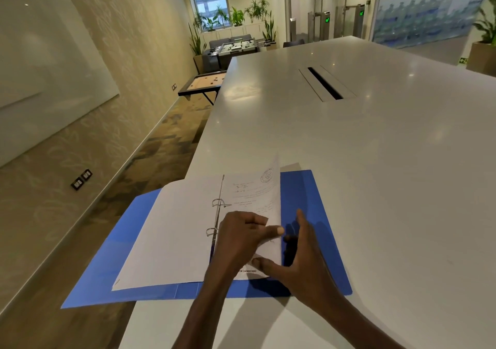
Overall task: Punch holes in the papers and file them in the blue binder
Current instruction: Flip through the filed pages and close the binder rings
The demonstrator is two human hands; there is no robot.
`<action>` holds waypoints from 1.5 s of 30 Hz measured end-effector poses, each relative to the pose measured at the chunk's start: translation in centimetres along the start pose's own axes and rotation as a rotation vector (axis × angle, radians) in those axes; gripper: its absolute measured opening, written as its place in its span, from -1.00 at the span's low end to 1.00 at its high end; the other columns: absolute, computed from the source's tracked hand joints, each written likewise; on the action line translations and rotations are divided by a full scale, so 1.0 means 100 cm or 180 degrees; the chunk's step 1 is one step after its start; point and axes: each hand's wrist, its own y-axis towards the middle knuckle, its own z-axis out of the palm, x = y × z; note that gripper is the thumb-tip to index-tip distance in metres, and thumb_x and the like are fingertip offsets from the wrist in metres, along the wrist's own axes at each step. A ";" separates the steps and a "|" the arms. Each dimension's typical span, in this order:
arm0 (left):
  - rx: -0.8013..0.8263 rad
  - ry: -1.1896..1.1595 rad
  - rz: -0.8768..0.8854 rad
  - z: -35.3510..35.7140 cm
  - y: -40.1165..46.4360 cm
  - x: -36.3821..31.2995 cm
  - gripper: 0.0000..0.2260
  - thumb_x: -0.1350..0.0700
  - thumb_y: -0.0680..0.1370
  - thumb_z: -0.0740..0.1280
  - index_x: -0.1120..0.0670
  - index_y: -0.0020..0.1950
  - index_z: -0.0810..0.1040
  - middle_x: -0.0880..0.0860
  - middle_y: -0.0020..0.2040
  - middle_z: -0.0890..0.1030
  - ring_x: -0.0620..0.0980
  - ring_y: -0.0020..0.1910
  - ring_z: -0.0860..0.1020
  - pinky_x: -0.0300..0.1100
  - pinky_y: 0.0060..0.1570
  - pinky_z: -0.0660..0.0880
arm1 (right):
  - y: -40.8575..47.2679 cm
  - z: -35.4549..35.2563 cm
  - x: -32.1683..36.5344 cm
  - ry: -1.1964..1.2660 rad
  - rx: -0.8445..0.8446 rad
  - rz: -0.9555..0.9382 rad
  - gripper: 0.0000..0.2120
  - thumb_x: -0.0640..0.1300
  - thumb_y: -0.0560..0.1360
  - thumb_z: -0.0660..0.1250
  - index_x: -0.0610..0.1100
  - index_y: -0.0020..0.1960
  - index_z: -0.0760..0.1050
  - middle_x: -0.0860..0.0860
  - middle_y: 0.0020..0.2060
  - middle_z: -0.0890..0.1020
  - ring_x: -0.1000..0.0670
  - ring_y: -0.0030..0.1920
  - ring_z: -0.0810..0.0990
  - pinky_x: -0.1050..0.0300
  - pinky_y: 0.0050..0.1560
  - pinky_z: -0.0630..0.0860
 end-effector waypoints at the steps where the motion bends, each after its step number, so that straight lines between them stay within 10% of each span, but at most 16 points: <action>1: -0.0015 -0.0052 -0.0010 -0.005 0.000 -0.001 -0.76 -0.02 0.28 0.59 0.08 -0.24 0.65 0.05 -0.28 0.69 -0.02 -0.25 0.67 -0.04 -0.13 0.63 | 0.001 0.000 -0.001 0.0073 -0.0023 0.0010 0.24 0.51 0.06 0.38 0.07 0.52 -0.14 0.08 0.46 0.15 0.15 0.30 0.33 0.21 0.22 0.37; 7: -0.0159 -0.0568 -0.0054 -0.056 -0.009 -0.012 -0.83 -0.01 0.36 0.51 0.02 -0.12 0.66 -0.05 -0.27 0.70 -0.03 -0.30 0.67 -0.17 -0.32 0.57 | 0.003 -0.001 0.001 0.0413 -0.0298 0.0216 0.16 0.65 0.10 0.09 0.02 0.52 0.02 -0.03 0.12 0.49 0.12 0.01 0.52 0.38 -0.21 0.47; 11: -0.0533 -0.0823 -0.0036 -0.108 -0.013 0.000 -0.60 -0.14 0.22 0.55 0.05 -0.05 0.69 0.14 -0.14 0.70 0.17 -0.21 0.65 -0.01 -0.22 0.56 | 0.003 0.000 0.003 0.0375 -0.0409 0.0181 -0.19 0.29 0.35 0.14 -0.04 0.51 0.08 0.24 0.01 0.40 0.23 -0.06 0.51 0.39 -0.17 0.44; 18: -0.1244 -0.0665 -0.0224 -0.170 -0.027 0.035 -0.72 -0.09 0.31 0.45 0.02 -0.07 0.68 0.01 -0.27 0.70 0.06 -0.22 0.59 0.01 -0.07 0.51 | 0.003 0.005 -0.004 0.0119 -0.0465 0.0108 -0.40 0.07 0.52 0.25 -0.06 0.49 0.15 0.09 0.14 0.43 0.23 -0.03 0.49 0.41 -0.12 0.37; 34: -0.2117 0.0714 -0.1204 -0.183 -0.012 0.119 -0.72 0.00 0.54 0.36 0.18 0.09 0.64 0.11 -0.25 0.58 0.16 -0.18 0.52 0.03 -0.17 0.48 | 0.004 0.007 -0.008 -0.0037 -0.0475 0.0008 -0.44 0.03 0.52 0.28 -0.03 0.45 0.19 0.16 0.11 0.38 0.26 -0.05 0.50 0.38 -0.14 0.45; 39: -0.1748 0.1451 -0.1512 -0.168 0.008 0.122 -0.30 -0.32 0.51 0.16 0.21 0.40 0.38 0.28 0.30 0.50 0.27 0.20 0.47 0.07 0.14 0.39 | 0.004 0.007 -0.011 -0.0018 -0.0497 -0.0062 -0.46 0.00 0.52 0.30 -0.06 0.44 0.21 0.15 0.15 0.38 0.16 0.04 0.49 0.38 -0.17 0.47; 45: -0.1248 0.1677 -0.1634 -0.152 0.018 0.131 0.17 -0.57 0.08 0.20 0.24 0.43 0.21 0.28 0.17 0.54 0.28 0.09 0.52 0.15 0.05 0.52 | 0.004 0.006 -0.011 -0.0001 -0.0525 -0.0093 -0.47 -0.02 0.52 0.31 -0.07 0.43 0.22 0.15 0.15 0.38 0.14 0.06 0.49 0.48 -0.19 0.46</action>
